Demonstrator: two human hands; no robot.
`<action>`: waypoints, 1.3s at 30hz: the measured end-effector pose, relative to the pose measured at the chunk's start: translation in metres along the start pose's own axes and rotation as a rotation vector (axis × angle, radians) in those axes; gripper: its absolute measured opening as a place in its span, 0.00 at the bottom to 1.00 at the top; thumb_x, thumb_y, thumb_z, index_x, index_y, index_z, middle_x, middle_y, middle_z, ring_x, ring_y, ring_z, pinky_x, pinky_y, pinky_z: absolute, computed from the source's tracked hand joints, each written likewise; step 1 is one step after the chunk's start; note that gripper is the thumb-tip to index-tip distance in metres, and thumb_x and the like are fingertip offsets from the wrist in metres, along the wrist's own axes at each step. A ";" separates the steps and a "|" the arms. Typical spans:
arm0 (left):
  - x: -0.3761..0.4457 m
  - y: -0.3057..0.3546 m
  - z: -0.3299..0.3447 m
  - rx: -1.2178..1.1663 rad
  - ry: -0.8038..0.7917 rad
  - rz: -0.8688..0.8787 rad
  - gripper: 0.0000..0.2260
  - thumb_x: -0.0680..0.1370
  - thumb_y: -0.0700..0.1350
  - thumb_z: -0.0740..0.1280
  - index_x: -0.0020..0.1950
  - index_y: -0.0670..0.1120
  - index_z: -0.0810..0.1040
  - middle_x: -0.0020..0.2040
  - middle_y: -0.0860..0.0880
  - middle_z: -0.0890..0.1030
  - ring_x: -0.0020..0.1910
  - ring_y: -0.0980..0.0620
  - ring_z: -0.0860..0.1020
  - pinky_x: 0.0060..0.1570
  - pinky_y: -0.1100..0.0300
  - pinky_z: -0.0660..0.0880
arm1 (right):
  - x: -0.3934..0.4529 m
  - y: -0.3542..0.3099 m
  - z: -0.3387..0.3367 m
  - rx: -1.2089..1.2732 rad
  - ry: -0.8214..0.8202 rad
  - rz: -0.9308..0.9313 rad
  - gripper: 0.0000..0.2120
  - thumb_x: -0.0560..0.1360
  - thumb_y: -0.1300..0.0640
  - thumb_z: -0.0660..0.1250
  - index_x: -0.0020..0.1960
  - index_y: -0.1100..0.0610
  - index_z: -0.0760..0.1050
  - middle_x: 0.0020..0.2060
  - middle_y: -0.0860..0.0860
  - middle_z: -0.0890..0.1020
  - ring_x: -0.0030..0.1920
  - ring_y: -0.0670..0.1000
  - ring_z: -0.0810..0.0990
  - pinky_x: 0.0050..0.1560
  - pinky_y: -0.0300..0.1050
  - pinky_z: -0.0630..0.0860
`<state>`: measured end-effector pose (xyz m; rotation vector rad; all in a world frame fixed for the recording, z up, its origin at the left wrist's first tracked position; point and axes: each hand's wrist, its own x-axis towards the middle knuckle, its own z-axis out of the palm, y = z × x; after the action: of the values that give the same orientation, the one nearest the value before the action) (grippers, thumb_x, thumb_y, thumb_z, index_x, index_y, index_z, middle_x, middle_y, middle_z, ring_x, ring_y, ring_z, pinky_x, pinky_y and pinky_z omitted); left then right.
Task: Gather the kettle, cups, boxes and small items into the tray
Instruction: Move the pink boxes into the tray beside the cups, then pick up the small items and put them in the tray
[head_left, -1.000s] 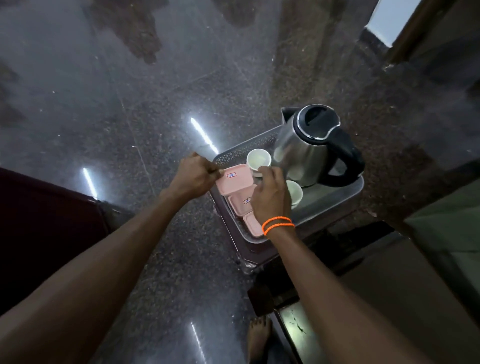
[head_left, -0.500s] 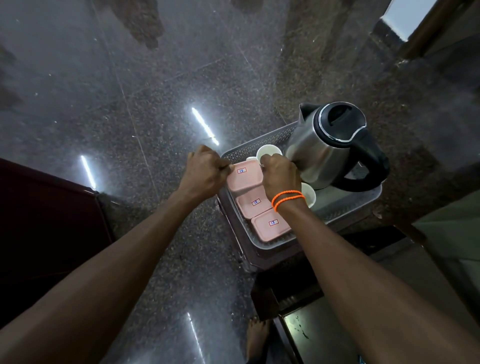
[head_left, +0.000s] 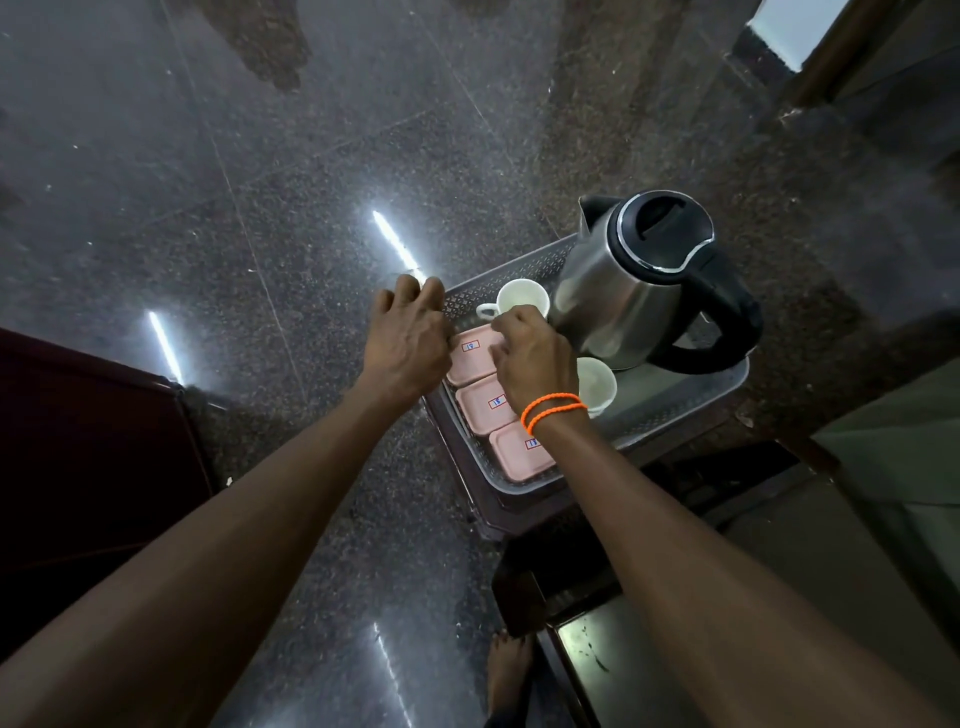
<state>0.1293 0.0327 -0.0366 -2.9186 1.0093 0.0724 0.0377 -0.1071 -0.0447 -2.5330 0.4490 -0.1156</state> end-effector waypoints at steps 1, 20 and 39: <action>0.000 0.000 0.000 0.003 0.001 0.004 0.12 0.79 0.52 0.65 0.52 0.49 0.86 0.59 0.51 0.72 0.62 0.44 0.67 0.55 0.51 0.58 | -0.002 0.001 0.000 0.003 0.004 -0.006 0.11 0.76 0.60 0.71 0.57 0.59 0.80 0.57 0.56 0.80 0.50 0.65 0.82 0.48 0.57 0.79; -0.146 0.248 0.024 -0.628 -0.062 0.488 0.12 0.80 0.47 0.65 0.62 0.49 0.83 0.53 0.47 0.81 0.54 0.45 0.79 0.53 0.48 0.78 | -0.279 0.149 -0.088 -0.085 0.356 0.229 0.07 0.75 0.60 0.69 0.52 0.59 0.82 0.49 0.56 0.82 0.49 0.60 0.79 0.48 0.57 0.78; -0.269 0.395 0.107 -0.346 -0.531 0.692 0.17 0.75 0.49 0.72 0.64 0.51 0.82 0.58 0.49 0.81 0.60 0.46 0.77 0.56 0.50 0.78 | -0.540 0.211 -0.011 -0.088 -0.005 0.653 0.29 0.65 0.56 0.71 0.67 0.48 0.76 0.67 0.49 0.77 0.65 0.56 0.74 0.60 0.53 0.73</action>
<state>-0.3294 -0.1051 -0.1407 -2.3891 1.9438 1.0631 -0.5340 -0.0953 -0.1434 -2.3348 1.2677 0.1596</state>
